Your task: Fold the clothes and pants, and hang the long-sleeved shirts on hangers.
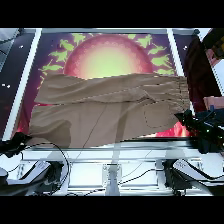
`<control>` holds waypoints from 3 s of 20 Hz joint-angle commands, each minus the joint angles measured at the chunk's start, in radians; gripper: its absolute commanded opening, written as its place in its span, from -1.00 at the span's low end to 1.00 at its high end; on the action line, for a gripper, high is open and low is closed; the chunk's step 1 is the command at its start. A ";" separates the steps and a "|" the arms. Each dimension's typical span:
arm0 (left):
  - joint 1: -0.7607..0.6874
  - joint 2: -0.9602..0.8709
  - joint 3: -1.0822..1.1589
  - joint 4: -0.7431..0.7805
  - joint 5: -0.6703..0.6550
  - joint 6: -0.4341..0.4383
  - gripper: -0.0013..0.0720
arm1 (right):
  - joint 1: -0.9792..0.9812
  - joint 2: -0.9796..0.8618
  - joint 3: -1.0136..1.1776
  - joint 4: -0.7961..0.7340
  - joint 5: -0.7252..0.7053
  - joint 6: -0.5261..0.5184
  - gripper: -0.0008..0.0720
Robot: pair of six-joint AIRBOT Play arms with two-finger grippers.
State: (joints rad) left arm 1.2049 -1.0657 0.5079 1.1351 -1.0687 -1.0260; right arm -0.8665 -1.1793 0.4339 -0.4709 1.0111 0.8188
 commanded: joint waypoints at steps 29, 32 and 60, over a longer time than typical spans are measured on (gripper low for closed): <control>-0.376 0.054 0.309 -0.297 0.193 -0.111 -0.92 | 0.028 0.376 0.359 -0.595 0.172 0.567 -0.90; -0.510 0.013 0.332 -0.281 0.362 -0.188 -0.92 | 0.156 0.346 0.361 -0.608 0.076 0.618 -0.90; -0.923 -0.631 0.923 0.140 0.616 -0.768 0.50 | 0.576 -0.401 0.850 -0.713 -0.541 1.087 0.19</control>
State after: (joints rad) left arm 0.2939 -1.6802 1.4303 1.2724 -0.4732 -1.8217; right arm -0.2943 -1.5661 1.2827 -1.1816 0.5121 1.9011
